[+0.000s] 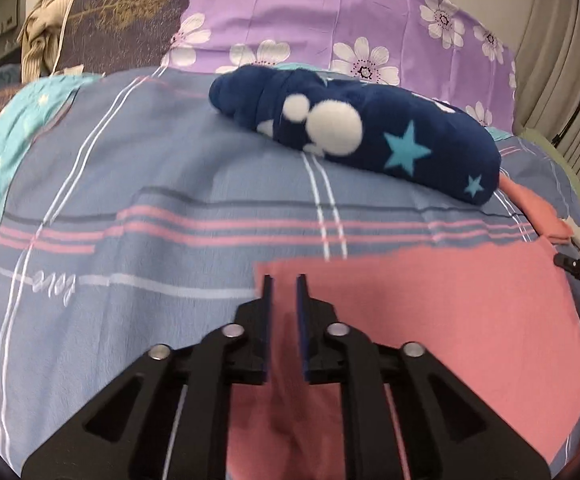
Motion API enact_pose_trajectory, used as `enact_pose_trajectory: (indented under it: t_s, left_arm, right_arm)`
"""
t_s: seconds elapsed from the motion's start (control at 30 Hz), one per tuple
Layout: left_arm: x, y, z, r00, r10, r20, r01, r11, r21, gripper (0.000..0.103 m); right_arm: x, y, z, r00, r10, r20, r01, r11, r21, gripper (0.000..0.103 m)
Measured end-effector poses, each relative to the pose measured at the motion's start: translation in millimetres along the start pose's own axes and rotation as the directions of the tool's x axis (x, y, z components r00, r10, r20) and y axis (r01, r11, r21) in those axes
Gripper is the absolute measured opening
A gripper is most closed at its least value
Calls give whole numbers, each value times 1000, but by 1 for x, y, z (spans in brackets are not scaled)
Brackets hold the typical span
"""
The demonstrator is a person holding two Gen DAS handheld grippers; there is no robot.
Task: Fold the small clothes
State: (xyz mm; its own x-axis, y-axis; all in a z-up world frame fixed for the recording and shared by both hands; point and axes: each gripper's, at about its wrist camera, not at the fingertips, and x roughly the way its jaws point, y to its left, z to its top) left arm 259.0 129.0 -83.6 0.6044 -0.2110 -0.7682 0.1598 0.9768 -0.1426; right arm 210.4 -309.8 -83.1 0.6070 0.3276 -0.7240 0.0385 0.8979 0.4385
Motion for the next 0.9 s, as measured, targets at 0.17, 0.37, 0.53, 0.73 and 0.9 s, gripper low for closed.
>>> enact_pose_trajectory:
  t_s: [0.17, 0.37, 0.53, 0.73, 0.9]
  left_arm:
    - [-72, 16, -43, 991, -84, 102, 89, 995, -40, 35]
    - [-139, 14, -131, 977, -191, 97, 195, 980, -28, 40]
    - [-154, 0, -182, 967, -250, 39, 250, 968, 5, 40]
    - [-147, -29, -205, 979, -202, -5, 200, 967, 160, 36]
    - [-132, -33, -202, 990, -140, -33, 144, 966, 214, 1]
  right_arm:
    - [-54, -12, -49, 999, 9, 37, -9, 1000, -12, 20]
    - [-111, -28, -133, 999, 23, 38, -24, 999, 43, 24]
    - [-136, -25, -175, 999, 38, 25, -39, 997, 67, 26]
    - [-151, -8, -195, 998, 60, 19, -61, 998, 31, 32]
    - [-156, 1, -208, 997, 75, 18, -76, 997, 31, 34]
